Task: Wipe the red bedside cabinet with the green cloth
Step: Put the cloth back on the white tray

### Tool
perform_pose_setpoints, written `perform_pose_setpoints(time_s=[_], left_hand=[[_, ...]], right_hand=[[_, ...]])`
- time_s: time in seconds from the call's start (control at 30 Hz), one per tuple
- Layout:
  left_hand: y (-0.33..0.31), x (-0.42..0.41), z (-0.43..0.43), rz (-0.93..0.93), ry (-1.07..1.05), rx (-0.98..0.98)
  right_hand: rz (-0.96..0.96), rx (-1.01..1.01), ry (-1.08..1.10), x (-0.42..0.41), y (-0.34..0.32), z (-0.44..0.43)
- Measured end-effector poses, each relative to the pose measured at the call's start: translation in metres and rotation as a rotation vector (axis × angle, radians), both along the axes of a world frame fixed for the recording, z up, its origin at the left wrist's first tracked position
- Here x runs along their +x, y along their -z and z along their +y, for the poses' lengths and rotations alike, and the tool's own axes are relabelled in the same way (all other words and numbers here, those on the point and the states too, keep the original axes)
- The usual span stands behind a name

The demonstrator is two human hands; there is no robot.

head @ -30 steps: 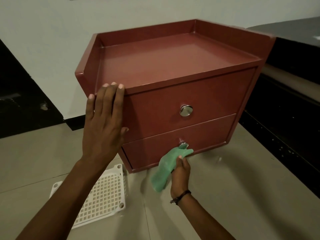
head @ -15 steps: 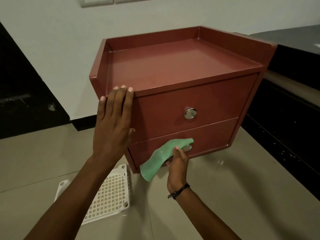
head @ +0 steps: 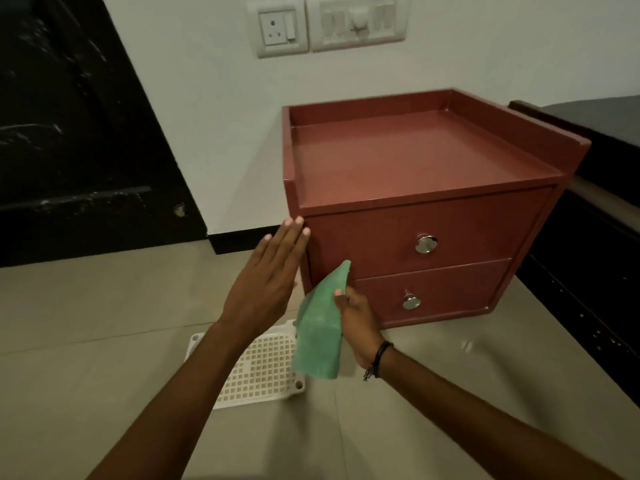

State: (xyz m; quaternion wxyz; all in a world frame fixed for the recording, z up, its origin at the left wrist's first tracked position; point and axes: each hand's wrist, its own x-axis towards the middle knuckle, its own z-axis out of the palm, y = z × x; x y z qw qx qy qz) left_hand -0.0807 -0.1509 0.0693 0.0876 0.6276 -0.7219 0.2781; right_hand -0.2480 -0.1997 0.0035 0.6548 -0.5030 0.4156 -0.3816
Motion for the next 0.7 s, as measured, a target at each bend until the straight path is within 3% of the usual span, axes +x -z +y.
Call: perform_pose_setpoints(time_s=[0.1, 0.33, 0.47, 0.7], left_hand=[[0.017, 0.043, 0.043, 0.058, -0.162, 0.085], [0.038, 0.123, 0.126, 0.214, -0.455, 0.220], [0.061, 0.131, 0.157, 0.331, -0.576, 0.316], [0.091, 0.152, 0.170, 0.367, -0.554, 0.407]], right_hand=[[0.170, -0.060, -0.141, 0.013, -0.020, 0.000], [0.619, -0.406, -0.567, 0.068, -0.059, 0.013], [0.905, -0.590, -0.724, 0.107, -0.037, 0.024], [1.082, -0.588, -0.763, 0.145, 0.042, 0.028]])
